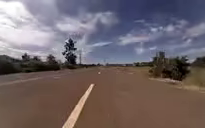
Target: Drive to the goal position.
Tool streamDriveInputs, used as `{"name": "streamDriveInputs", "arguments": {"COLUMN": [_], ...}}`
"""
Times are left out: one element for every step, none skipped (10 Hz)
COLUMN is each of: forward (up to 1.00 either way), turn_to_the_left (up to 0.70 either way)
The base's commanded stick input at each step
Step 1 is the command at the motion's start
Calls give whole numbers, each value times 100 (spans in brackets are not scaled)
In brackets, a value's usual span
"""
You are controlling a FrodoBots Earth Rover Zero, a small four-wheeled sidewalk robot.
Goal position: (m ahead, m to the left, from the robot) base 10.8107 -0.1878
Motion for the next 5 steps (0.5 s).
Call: {"name": "streamDriveInputs", "arguments": {"forward": [100, 100, 100, 100, 100], "turn_to_the_left": [0, 0, 0, 0, 0]}}
